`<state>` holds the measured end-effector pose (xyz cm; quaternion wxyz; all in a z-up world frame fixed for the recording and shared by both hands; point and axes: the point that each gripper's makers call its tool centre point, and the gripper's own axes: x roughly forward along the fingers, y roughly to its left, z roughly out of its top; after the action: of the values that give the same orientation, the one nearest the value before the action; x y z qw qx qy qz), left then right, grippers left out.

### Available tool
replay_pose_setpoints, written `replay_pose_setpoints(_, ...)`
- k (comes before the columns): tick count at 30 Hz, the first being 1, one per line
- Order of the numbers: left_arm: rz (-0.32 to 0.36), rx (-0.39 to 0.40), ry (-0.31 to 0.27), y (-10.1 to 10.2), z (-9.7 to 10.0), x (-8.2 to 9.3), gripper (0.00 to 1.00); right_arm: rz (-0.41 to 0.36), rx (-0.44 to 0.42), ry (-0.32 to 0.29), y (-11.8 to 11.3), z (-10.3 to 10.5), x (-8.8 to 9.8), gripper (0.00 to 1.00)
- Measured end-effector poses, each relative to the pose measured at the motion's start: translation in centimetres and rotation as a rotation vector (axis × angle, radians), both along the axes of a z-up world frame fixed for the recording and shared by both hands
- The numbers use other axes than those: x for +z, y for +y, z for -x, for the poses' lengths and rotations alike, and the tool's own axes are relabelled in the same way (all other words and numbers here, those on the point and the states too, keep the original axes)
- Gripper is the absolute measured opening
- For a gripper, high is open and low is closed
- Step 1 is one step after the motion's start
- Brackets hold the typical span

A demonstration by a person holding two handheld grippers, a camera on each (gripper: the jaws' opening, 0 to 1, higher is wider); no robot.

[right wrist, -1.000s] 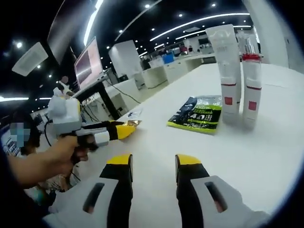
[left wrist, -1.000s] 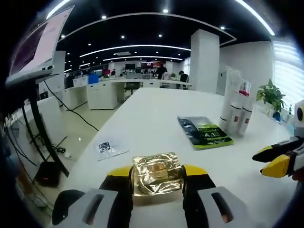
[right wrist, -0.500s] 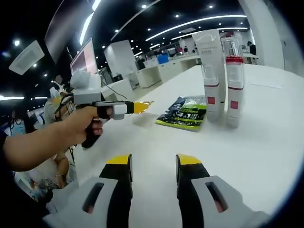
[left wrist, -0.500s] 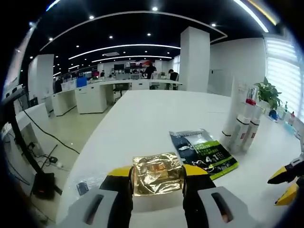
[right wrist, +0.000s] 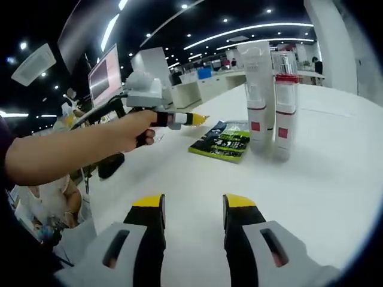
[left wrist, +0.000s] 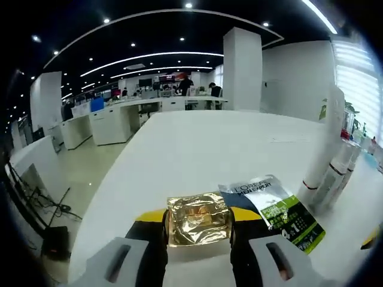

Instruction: Arrange the skincare products in the storage area until every visible bottle or jar stands upright without overlapping.

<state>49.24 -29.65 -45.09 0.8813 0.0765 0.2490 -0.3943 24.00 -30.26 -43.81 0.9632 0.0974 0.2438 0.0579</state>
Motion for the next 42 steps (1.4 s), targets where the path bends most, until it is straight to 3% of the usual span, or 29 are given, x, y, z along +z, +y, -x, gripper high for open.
replay_pose_setpoints(9,-0.025,-0.014,0.013,-1.3,-1.0,-1.3,0.4,0.018,-0.025,0.013,-1.5,0.5,-0.1,0.37)
replay_pose_setpoints(18,-0.06,-0.011,0.021,-1.2,-1.0,-2.6,0.41,0.024,-0.027,0.025,-1.7,0.7,-0.4,0.37)
replay_pose_setpoints(29,-0.041,-0.009,0.026,-1.2,-1.1,-2.5,0.45,0.025,-0.024,0.031,-1.7,0.9,-0.6,0.37)
replay_pose_setpoints(39,-0.01,0.017,0.012,0.4,-1.1,-1.2,0.49,0.024,-0.011,0.027,-0.9,0.7,-0.6,0.37)
replay_pose_setpoints(42,0.016,0.081,-0.01,2.9,-1.4,0.0,0.51,0.016,-0.007,0.026,-0.5,0.6,-0.8,0.36)
